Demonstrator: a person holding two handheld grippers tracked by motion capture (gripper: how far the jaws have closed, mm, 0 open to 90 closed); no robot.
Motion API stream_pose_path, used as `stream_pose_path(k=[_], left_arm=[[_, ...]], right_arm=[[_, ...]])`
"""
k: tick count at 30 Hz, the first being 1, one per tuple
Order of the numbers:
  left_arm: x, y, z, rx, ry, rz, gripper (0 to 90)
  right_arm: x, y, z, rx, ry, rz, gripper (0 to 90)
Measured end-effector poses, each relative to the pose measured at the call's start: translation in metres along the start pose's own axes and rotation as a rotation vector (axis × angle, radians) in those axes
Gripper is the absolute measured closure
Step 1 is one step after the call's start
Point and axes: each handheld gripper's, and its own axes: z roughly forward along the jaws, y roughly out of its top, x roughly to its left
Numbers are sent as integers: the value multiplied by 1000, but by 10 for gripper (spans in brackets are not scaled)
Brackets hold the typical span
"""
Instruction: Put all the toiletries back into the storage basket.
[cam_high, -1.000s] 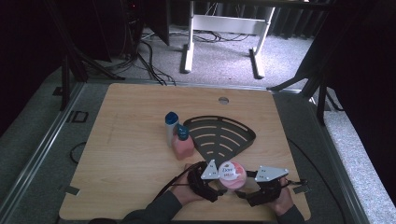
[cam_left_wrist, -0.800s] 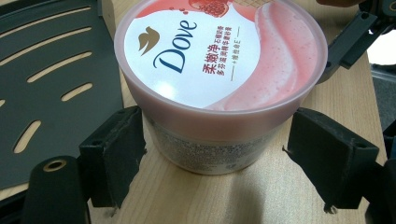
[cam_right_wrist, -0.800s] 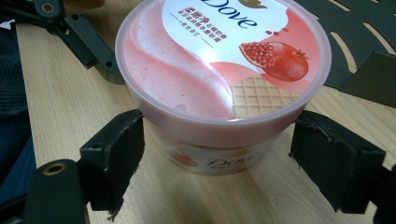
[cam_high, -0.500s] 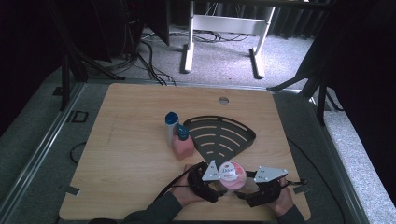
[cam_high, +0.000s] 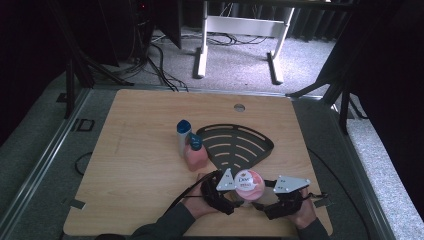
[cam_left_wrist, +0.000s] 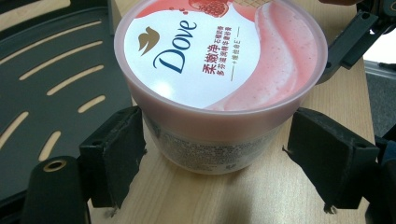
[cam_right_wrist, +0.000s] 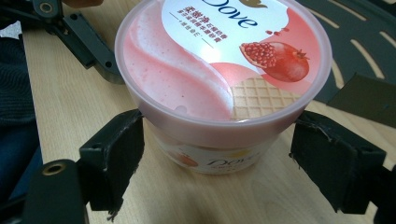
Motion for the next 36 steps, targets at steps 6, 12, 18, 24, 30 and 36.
stream_pose_path(k=[6,12,18,24,30,36], left_arm=[[2,4,-1,0,5,-5,193],[5,9,-2,6,0,-6,193],[9,14,-2,-5,-1,-12,193],[11,18,-3,-5,6,-13,193],[14,23,-1,5,5,-25,193],[16,26,1,2,5,-20,193]], right_arm=[[-1,3,-2,-11,-12,1,170],[-4,7,-4,-13,-12,5,168],[-9,11,-8,-9,-12,2,168],[-12,15,-9,-11,-15,6,162],[-16,17,-9,-11,-25,8,155],[-19,18,-12,-5,-34,1,153]])
